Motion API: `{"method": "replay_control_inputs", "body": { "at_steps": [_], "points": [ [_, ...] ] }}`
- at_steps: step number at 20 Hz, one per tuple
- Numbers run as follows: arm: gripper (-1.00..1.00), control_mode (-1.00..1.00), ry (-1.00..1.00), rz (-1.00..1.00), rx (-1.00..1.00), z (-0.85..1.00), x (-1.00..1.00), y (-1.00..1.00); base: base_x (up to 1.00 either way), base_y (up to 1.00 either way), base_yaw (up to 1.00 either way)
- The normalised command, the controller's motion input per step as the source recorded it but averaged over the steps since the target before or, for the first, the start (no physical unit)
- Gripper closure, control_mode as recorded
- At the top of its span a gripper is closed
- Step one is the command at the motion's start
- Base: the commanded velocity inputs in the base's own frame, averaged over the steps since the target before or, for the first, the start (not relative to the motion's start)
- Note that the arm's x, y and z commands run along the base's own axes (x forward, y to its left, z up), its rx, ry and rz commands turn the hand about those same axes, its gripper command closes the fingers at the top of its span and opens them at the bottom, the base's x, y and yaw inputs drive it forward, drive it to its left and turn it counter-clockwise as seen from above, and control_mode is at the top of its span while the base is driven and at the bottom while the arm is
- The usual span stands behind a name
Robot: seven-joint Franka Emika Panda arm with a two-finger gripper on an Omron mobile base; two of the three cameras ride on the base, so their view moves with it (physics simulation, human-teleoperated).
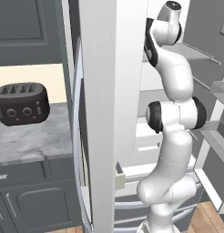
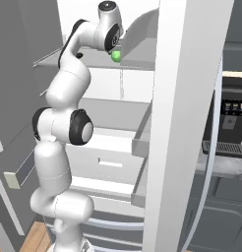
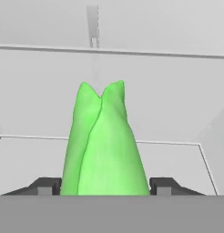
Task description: Move the pickle and corn from the top shelf to the second highest shelf to make space. Then, place the pitcher from the counter on the cleared top shelf.
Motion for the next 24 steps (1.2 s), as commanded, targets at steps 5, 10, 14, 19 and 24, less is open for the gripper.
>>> {"method": "replay_control_inputs", "body": {
  "at_steps": [5, 10, 14, 19, 24],
  "points": [
    [1.0, -1.0, 0.0, 0.0, 0.0, -0.15, -0.2, 0.05, 0.0, 0.0, 0.0],
    [1.0, -1.0, -0.11, 0.0, -0.03, -0.38, -0.98, 0.55, 0.0, 0.0, 0.0],
    [1.0, -1.0, -0.09, 0.0, -0.05, -0.13, -1.0, 0.47, 0.0, 0.0, 0.0],
    [1.0, -1.0, -0.19, 0.0, -0.06, -0.17, -1.0, 0.24, 0.0, 0.0, 0.0],
    [1.0, -1.0, -0.21, 0.0, 0.0, 0.0, -1.0, 0.0, 0.0, 0.0, 0.0]
  ]
}}
